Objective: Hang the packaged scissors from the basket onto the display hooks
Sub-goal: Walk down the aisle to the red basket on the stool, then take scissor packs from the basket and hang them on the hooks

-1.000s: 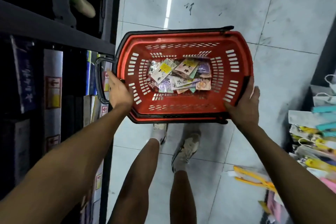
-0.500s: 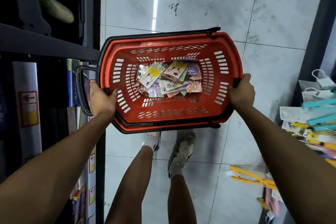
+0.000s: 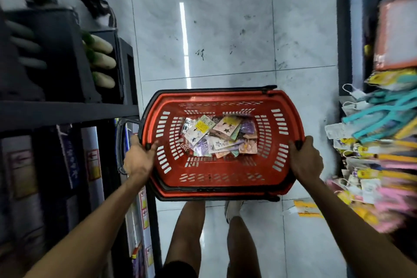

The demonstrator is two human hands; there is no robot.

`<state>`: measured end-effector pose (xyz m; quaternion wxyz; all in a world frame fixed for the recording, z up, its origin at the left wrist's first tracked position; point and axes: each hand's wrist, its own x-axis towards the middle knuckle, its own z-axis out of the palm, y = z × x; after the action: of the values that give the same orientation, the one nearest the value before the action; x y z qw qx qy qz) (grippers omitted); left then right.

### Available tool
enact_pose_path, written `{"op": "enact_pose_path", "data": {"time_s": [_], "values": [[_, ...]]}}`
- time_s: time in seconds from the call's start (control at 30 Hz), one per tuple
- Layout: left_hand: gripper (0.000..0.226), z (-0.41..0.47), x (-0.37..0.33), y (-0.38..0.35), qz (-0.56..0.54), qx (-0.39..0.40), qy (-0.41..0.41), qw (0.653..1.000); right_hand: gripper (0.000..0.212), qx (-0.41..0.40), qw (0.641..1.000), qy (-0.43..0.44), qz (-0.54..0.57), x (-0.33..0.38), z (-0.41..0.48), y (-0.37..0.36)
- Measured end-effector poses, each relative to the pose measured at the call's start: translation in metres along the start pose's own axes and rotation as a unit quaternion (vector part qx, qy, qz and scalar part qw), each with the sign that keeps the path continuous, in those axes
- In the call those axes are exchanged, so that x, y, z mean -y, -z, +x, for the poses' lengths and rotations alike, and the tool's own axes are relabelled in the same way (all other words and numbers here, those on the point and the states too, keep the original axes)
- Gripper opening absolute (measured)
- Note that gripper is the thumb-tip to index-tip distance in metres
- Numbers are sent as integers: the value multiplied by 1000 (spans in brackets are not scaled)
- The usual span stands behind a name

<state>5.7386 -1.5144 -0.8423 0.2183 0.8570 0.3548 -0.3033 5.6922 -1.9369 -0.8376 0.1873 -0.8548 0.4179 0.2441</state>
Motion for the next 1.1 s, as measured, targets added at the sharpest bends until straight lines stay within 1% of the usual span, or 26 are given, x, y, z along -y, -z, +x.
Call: {"op": "enact_pose_path", "data": {"time_s": [0.1, 0.17, 0.23, 0.3, 0.33, 0.4, 0.47, 0.57, 0.7, 0.8, 0.87, 1.0, 1.03, 1.1], "values": [[51, -44, -26, 36, 19, 30, -73, 997, 36, -16, 998, -45, 45, -23, -52, 48], [60, -77, -49, 65, 20, 42, -149, 988, 39, -44, 993, -78, 77, -34, -86, 87], [67, -108, -70, 91, 29, 32, -232, 972, 41, -73, 986, -106, 104, -48, -115, 121], [70, -144, -92, 115, 59, 17, -299, 952, 52, -108, 976, -122, 143, -65, -147, 154], [78, -162, -104, 125, 89, 10, -326, 941, 60, -129, 970, -122, 163, -76, -163, 168], [98, -198, -118, 138, 155, 2, -361, 920, 75, -159, 963, -118, 183, -99, -196, 188], [107, -234, -123, 145, 195, 9, -400, 896, 80, -175, 962, -108, 181, -124, -231, 200], [109, -277, -131, 144, 237, 15, -437, 867, 82, -196, 963, -111, 149, -160, -277, 210], [103, -342, -155, 137, 265, 7, -485, 834, 94, -225, 954, -128, 153, -210, -322, 221], [102, -393, -170, 127, 281, -2, -539, 794, 94, -244, 935, -171, 193, -251, -354, 225], [102, -420, -177, 118, 289, -3, -575, 765, 99, -256, 925, -182, 213, -274, -374, 224], [107, -463, -188, 92, 314, 43, -646, 695, 101, -292, 902, -221, 231, -322, -418, 211], [107, -472, -192, 85, 313, 53, -658, 682, 101, -299, 897, -229, 230, -330, -426, 205], [104, -496, -199, 68, 319, 68, -691, 645, 101, -311, 881, -265, 238, -352, -445, 193]]}}
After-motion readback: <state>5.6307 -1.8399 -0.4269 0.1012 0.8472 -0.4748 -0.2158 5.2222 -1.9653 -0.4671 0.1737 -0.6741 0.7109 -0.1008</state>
